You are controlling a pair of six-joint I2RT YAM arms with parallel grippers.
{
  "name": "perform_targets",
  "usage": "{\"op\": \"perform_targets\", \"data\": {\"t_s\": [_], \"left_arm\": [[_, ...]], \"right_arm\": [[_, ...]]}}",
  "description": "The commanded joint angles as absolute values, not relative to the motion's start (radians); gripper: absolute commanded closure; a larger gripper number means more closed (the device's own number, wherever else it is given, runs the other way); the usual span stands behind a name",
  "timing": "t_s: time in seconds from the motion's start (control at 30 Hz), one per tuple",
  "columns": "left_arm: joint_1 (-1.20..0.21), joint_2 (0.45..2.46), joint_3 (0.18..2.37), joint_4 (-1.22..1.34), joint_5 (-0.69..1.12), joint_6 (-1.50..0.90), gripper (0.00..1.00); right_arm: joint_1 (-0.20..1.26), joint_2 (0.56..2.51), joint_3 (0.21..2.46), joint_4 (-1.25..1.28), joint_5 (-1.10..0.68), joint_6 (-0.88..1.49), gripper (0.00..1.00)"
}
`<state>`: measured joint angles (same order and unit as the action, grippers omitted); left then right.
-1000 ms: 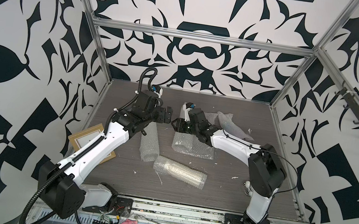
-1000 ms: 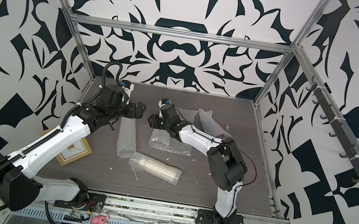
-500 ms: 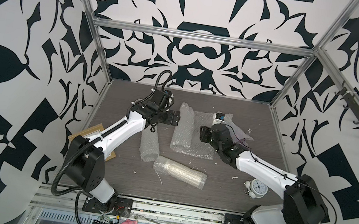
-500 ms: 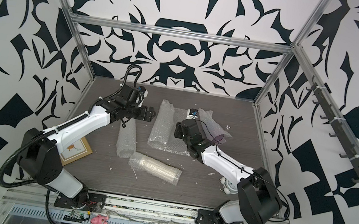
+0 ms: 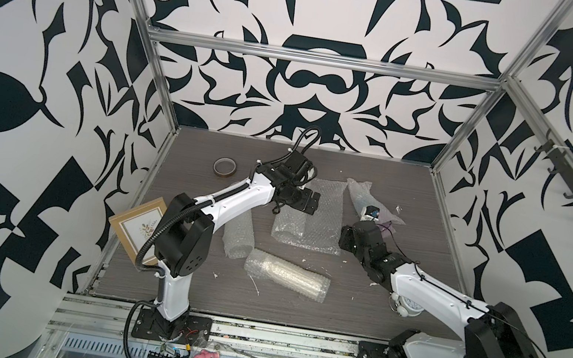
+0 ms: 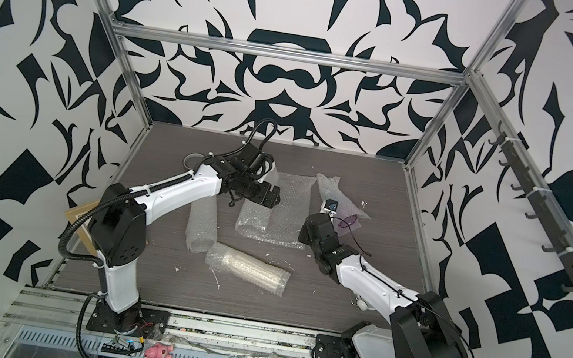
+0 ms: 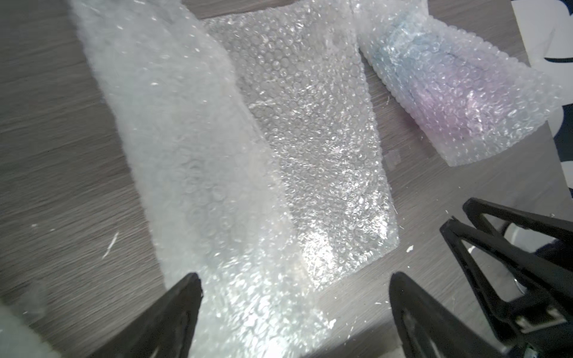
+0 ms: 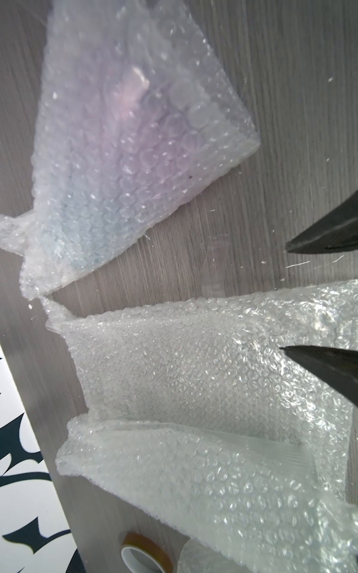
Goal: Unwrap the vase from the bubble wrap
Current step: Unwrap the bubble wrap at the center of the board.
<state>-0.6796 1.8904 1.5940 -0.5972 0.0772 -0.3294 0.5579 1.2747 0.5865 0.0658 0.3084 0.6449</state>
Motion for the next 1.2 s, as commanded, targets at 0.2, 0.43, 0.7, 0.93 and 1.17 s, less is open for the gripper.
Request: {"op": "perform_targets", "data": {"t_s": [0.2,0.43,0.7,0.93,1.17], "left_arm": [[-0.689,1.988,1.671,-0.625,0.176,-0.370,0.02],[-0.665,2.017,1.669,-0.629,0.215,-0.405,0.02],[-0.561,1.967,1.577,-0.608,0.237,-0.458,0.02],[-0.403,1.865,1.485,-0.617,0.215,-0.466,0.02],[-0.299,1.748,1.462,-0.627,0.210,-0.440,0.02]], "right_arm": [[0.540,1.265,0.575,0.065,0.289,0.657,0.50],[0.534,1.276,0.597,0.048,0.273,0.634,0.50],[0.534,1.281,0.618,0.020,0.265,0.605,0.50],[0.533,1.288,0.647,-0.005,0.256,0.584,0.50],[0.533,1.307,0.674,-0.024,0.247,0.575,0.50]]}}
